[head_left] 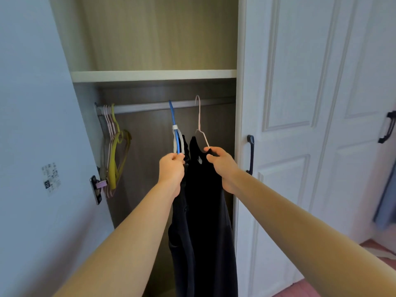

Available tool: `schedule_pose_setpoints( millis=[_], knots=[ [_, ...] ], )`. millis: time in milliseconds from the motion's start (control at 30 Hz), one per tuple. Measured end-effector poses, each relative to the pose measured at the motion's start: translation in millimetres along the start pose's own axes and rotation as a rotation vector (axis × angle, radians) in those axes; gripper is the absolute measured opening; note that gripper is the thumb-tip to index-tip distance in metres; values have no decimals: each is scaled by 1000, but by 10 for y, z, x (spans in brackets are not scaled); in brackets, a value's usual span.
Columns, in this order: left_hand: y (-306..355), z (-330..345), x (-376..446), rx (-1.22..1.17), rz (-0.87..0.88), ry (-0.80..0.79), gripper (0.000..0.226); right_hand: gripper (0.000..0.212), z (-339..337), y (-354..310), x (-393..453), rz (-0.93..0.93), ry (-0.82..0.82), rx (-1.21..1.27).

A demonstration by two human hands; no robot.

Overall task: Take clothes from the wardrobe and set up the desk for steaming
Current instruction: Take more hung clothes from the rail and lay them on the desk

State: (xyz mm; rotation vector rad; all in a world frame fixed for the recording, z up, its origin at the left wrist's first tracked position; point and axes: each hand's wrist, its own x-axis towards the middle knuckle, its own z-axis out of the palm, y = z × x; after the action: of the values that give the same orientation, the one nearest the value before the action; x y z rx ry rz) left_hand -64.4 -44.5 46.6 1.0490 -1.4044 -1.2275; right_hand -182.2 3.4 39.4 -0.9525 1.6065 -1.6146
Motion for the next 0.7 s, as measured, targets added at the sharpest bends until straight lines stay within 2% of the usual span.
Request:
schedule_pose_setpoints(
  millis=[433, 700],
  knots=[
    [-150, -400, -1058, -108, -138, -93, 15, 22, -32, 182, -1250, 76, 23, 9],
    [-157, -540, -1607, -156, -90, -131, 15, 23, -141, 164, -1995, 64, 78, -19]
  ],
)
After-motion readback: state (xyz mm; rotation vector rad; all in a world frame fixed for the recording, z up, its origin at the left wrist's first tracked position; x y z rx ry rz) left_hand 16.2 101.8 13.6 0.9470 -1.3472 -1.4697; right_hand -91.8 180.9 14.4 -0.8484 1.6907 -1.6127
